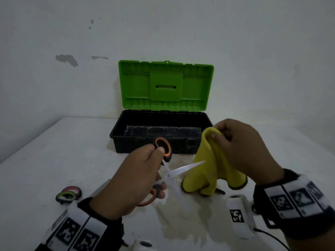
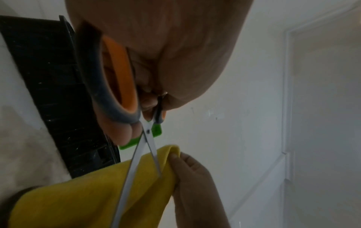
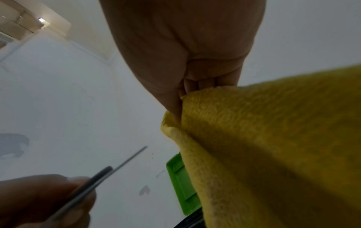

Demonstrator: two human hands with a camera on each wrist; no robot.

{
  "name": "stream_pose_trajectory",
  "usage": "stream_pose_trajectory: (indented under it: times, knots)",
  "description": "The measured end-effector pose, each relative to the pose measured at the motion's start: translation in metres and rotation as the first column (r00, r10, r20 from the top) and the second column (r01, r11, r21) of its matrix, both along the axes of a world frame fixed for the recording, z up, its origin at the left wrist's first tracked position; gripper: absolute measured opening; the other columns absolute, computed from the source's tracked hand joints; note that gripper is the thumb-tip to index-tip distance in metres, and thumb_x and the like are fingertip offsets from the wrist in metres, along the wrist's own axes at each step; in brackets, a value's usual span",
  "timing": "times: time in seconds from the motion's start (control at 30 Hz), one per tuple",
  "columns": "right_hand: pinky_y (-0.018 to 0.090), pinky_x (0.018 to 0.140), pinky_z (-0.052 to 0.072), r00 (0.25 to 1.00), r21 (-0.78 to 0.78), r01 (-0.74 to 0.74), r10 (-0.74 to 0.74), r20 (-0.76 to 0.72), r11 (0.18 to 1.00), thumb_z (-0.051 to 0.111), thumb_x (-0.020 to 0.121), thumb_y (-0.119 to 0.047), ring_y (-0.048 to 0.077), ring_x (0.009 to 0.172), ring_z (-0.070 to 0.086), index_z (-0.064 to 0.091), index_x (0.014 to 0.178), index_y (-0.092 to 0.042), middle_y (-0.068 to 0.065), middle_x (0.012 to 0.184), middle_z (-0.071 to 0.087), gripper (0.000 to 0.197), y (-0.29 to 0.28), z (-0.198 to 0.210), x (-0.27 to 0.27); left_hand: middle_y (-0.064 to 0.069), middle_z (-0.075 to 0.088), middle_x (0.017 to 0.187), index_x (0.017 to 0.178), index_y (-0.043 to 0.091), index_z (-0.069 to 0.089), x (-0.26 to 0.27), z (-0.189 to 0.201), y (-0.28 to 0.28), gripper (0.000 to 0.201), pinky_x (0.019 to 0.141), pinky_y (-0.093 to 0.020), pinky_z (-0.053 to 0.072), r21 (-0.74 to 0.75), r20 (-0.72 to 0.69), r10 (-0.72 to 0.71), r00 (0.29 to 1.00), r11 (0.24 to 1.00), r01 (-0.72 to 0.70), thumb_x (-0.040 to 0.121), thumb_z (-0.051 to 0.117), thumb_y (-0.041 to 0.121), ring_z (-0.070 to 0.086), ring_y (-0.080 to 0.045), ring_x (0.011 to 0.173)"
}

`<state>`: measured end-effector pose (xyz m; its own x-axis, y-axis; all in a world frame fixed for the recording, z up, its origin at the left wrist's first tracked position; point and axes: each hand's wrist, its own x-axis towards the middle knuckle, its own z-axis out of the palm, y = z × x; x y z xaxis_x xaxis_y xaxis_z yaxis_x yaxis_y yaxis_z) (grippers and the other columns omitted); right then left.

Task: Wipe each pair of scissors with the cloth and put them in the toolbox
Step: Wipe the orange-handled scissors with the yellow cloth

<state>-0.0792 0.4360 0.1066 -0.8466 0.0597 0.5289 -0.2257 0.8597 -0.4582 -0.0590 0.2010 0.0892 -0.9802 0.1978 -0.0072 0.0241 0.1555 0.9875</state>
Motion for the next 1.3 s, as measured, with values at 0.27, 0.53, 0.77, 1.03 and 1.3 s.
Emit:
stream_pose_trajectory:
  times: [0.27,0.53,0.77,1.03,1.3]
  knots:
    - [0.022,0.067,0.052,0.884,-0.07,-0.457,0.462,0.075,0.887,0.06,0.093,-0.015,0.005,0.082,0.064,0.062,0.093,-0.027,-0.014,0.087,0.067,0.012,-0.043,0.003,0.014,-0.014,0.047,0.067,0.085,0.001,0.052,-0.007,-0.014,0.006,0.037,0.045,-0.028,0.051,-0.089,-0.017,-0.014,1.0,0.996,0.012,0.101,0.041,0.032,0.06,-0.026,0.049]
    - [0.032,0.076,0.054,0.728,-0.161,-0.629,0.649,0.218,0.76,0.075,0.084,-0.028,0.013,0.089,0.067,0.075,0.085,-0.018,-0.005,0.097,0.07,0.01,-0.036,-0.01,0.029,-0.008,0.043,0.064,0.068,0.011,0.046,-0.011,-0.019,-0.002,0.04,0.058,-0.044,0.053,-0.198,-0.159,0.046,0.986,0.977,-0.077,0.099,0.045,0.035,0.05,-0.039,0.06]
    - [0.021,0.067,0.051,0.87,-0.083,-0.465,0.473,0.137,0.881,0.082,0.074,-0.03,0.008,0.083,0.061,0.064,0.088,-0.027,-0.014,0.088,0.064,0.023,-0.05,-0.022,0.025,-0.013,0.051,0.057,0.07,0.012,0.049,-0.003,-0.013,0.007,0.035,0.041,-0.027,0.05,-0.14,-0.27,-0.013,0.963,0.99,-0.026,0.101,0.043,0.027,0.055,-0.018,0.041]
    - [0.024,0.06,0.049,0.844,-0.021,-0.468,0.454,0.286,0.883,0.072,0.083,-0.039,0.011,0.069,0.063,0.077,0.082,-0.023,-0.007,0.078,0.072,0.017,-0.062,-0.016,0.02,-0.01,0.053,0.056,0.075,0.012,0.054,-0.007,-0.019,0.003,0.032,0.042,-0.032,0.048,-0.27,-0.445,-0.011,0.896,0.955,-0.123,0.099,0.041,0.029,0.055,-0.021,0.046]
    - [0.016,0.054,0.045,0.779,-0.025,-0.518,0.484,0.399,0.855,0.068,0.087,-0.04,0.005,0.066,0.062,0.077,0.084,-0.024,-0.01,0.074,0.07,0.019,-0.048,0.002,0.02,-0.033,0.054,0.067,0.084,-0.001,0.054,-0.004,-0.014,0.0,0.034,0.039,-0.021,0.042,-0.081,-0.27,-0.002,0.963,0.996,-0.021,0.1,0.042,0.027,0.054,-0.016,0.038]
